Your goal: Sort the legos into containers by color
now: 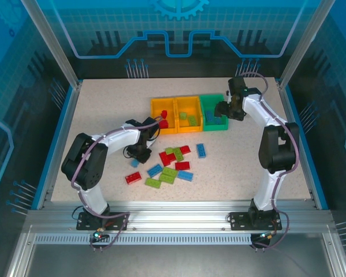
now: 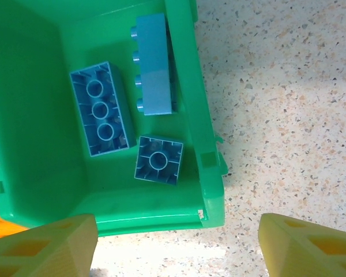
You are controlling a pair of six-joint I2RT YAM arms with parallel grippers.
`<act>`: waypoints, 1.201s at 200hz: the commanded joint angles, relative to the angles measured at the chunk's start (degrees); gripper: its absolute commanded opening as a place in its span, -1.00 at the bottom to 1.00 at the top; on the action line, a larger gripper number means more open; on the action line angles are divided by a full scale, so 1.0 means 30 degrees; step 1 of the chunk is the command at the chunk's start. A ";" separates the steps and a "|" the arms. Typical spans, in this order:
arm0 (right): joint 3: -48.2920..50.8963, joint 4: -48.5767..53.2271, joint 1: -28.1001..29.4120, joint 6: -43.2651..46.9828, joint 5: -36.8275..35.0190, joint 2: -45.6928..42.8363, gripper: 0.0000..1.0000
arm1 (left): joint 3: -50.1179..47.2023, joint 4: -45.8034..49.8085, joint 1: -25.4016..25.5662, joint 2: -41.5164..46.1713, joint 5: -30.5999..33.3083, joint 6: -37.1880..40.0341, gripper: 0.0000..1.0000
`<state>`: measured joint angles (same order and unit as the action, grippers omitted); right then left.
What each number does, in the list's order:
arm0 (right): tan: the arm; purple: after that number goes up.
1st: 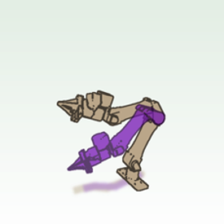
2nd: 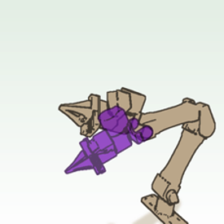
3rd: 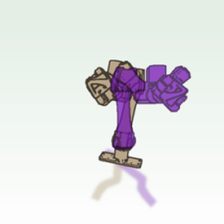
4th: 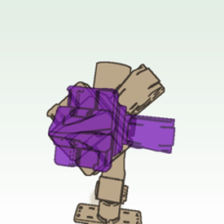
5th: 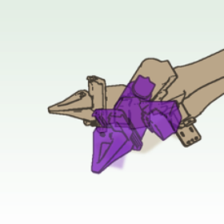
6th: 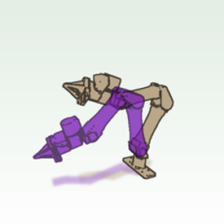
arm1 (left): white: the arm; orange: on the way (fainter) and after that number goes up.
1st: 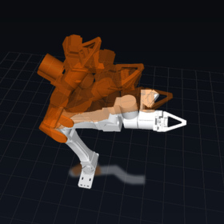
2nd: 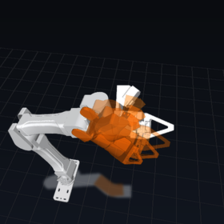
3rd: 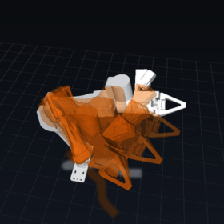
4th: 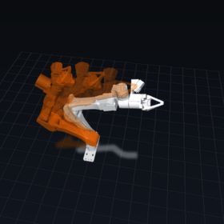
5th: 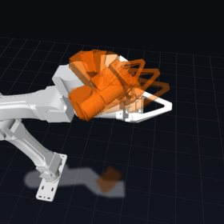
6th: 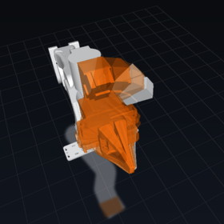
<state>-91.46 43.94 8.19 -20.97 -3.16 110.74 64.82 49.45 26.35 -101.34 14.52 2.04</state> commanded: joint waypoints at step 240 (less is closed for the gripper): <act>0.7437 -0.4111 -0.1143 -0.0872 0.1498 -0.4605 -0.12 | 2.1449 -0.8824 0.2695 -1.2024 -1.1466 -0.7868 -0.55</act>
<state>-71.61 33.58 5.10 -22.72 -0.69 99.85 122.48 25.02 34.24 -133.10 -17.69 -17.69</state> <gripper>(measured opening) 0.439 0.268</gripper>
